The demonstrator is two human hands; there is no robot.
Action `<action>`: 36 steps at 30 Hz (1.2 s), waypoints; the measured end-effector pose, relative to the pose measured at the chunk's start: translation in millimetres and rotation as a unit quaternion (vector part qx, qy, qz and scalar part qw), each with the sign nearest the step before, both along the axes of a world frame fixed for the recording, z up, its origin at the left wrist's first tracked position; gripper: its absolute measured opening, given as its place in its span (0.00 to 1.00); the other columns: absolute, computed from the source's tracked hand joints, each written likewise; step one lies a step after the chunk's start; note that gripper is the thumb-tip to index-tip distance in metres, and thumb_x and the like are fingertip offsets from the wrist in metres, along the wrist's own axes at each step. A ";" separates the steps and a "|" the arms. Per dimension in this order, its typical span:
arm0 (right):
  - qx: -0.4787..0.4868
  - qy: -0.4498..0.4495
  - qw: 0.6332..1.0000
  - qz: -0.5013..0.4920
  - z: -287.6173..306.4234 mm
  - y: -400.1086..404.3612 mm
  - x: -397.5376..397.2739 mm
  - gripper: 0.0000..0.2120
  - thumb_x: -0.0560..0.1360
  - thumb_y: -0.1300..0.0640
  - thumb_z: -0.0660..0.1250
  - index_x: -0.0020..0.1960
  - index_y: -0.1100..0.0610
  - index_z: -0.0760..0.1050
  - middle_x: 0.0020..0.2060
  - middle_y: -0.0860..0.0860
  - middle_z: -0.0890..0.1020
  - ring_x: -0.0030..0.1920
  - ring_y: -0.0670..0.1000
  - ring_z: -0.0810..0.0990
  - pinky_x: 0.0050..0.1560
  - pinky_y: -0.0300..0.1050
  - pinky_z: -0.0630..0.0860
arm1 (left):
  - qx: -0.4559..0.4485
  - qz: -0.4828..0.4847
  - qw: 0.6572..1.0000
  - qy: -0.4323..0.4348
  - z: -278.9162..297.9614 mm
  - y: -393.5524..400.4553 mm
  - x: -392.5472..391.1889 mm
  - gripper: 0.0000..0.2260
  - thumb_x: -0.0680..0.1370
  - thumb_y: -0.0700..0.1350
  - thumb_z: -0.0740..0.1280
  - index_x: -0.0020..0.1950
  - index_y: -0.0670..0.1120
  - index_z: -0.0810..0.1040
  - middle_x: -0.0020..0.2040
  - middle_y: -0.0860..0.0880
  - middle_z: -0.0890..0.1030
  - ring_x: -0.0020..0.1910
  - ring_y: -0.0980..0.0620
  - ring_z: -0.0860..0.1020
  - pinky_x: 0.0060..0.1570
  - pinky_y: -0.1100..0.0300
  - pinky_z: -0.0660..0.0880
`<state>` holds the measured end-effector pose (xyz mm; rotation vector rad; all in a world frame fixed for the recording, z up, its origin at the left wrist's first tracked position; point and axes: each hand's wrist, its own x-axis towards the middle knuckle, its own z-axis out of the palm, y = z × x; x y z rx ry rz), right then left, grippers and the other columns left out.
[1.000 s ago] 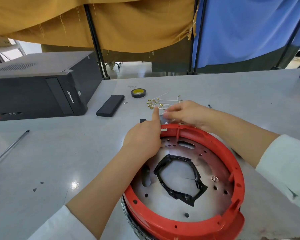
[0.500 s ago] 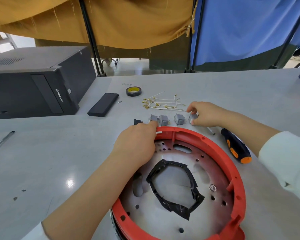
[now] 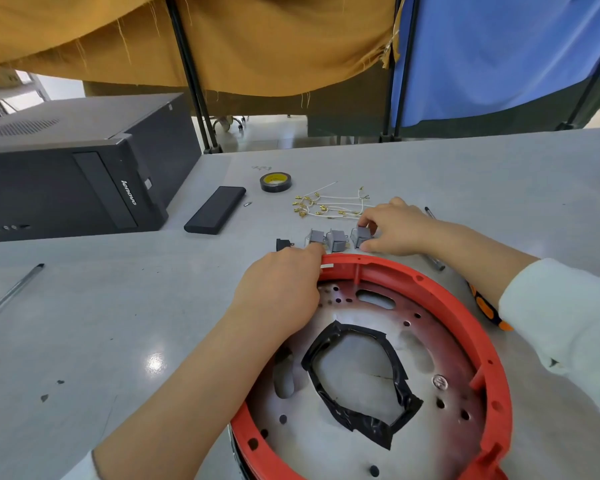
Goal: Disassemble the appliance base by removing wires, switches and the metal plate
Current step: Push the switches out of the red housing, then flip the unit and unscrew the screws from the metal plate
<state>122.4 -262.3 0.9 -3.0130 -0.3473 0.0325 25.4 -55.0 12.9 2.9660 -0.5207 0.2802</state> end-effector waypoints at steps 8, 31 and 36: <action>-0.033 0.084 0.995 -0.049 19.9 -30.6 -8.4 0.27 0.72 0.59 0.68 0.69 0.53 0.65 0.63 0.55 0.70 0.62 0.56 0.68 0.59 0.48 0.70 | -0.010 0.004 1.000 0.002 -0.1 0.3 2.0 0.06 0.78 0.42 0.58 0.53 0.50 0.69 0.44 0.46 0.76 0.36 0.46 0.69 0.32 0.57 0.63; 0.360 0.288 0.882 -0.097 60.5 -2.6 -127.7 0.26 0.68 0.33 0.65 0.56 0.50 0.79 0.52 0.52 0.84 0.55 0.56 0.81 0.60 0.55 0.76 | -0.269 0.081 0.958 0.061 28.3 35.6 -5.2 0.16 0.78 0.41 0.61 0.65 0.50 0.65 0.46 0.50 0.77 0.47 0.47 0.75 0.46 0.56 0.69; 0.444 0.186 0.873 -0.082 95.5 4.6 -132.7 0.25 0.64 0.37 0.72 0.51 0.54 0.81 0.47 0.55 0.85 0.49 0.56 0.83 0.57 0.55 0.78 | -0.356 0.046 0.933 0.013 70.4 47.4 -11.8 0.16 0.77 0.39 0.62 0.63 0.50 0.68 0.38 0.60 0.74 0.38 0.60 0.74 0.35 0.68 0.66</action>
